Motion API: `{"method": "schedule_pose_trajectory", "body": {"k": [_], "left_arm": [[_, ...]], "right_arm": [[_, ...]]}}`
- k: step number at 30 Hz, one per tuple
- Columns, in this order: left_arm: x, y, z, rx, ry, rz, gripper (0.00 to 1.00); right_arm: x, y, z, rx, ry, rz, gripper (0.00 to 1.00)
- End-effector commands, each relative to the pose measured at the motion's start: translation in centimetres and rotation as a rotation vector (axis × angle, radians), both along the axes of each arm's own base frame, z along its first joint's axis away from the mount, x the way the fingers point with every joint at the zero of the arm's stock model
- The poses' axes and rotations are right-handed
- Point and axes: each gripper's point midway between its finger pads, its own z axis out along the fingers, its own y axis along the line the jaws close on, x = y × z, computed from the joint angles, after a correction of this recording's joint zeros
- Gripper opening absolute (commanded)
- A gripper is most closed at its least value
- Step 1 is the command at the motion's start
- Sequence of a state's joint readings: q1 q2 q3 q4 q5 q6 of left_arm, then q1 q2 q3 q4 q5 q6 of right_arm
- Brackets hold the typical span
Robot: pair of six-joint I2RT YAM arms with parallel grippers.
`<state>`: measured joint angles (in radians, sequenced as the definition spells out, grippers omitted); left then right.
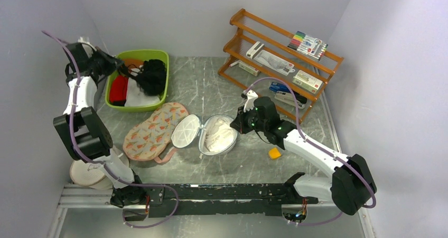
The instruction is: Unzip the laundry bag and remove the bra
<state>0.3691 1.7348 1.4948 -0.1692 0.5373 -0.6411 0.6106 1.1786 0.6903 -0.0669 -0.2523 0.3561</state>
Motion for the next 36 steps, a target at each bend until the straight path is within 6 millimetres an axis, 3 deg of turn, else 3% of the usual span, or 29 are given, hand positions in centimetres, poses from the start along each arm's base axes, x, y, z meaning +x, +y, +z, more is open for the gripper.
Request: {"method": "schedule_pose_trajectory", "body": {"k": [1, 4, 12, 17, 22, 25, 31, 33, 36], "left_arm": [[-1.0, 0.4, -4.9, 0.011, 0.064, -0.049, 0.07], [-1.4, 0.4, -7.3, 0.016, 0.122, -0.057, 0.07], [-1.9, 1.7, -7.6, 0.076, 0.176, -0.032, 0.13], [-2.7, 2.8, -5.6, 0.163, 0.141, 0.031, 0.32], [-4.1, 5.0, -3.4, 0.271, 0.134, 0.161, 0.44], [-4.8, 5.1, -1.8, 0.292, 0.096, 0.194, 0.53], [-4.8, 2.2, 0.3, 0.298, 0.022, 0.116, 0.66], [-4.5, -0.4, 0.5, 0.264, -0.008, 0.047, 0.70], [-4.1, -6.6, 1.2, 0.198, -0.073, -0.125, 0.77]], "right_arm": [[0.7, 0.3, 0.9, 0.014, -0.009, -0.014, 0.00], [0.8, 0.3, 0.5, 0.005, 0.005, -0.019, 0.00], [0.8, 0.4, 0.0, -0.006, 0.026, -0.022, 0.00], [1.4, -0.4, 0.5, -0.029, -0.019, -0.055, 0.00], [1.4, -0.2, 0.9, -0.015, -0.016, -0.053, 0.00], [1.2, 0.1, 1.2, 0.008, -0.014, -0.043, 0.00], [1.0, 0.0, 1.9, 0.030, -0.020, -0.059, 0.00], [0.9, -0.2, 1.9, 0.031, -0.019, -0.066, 0.00], [1.0, -0.6, 1.8, 0.025, -0.022, -0.092, 0.00]]}}
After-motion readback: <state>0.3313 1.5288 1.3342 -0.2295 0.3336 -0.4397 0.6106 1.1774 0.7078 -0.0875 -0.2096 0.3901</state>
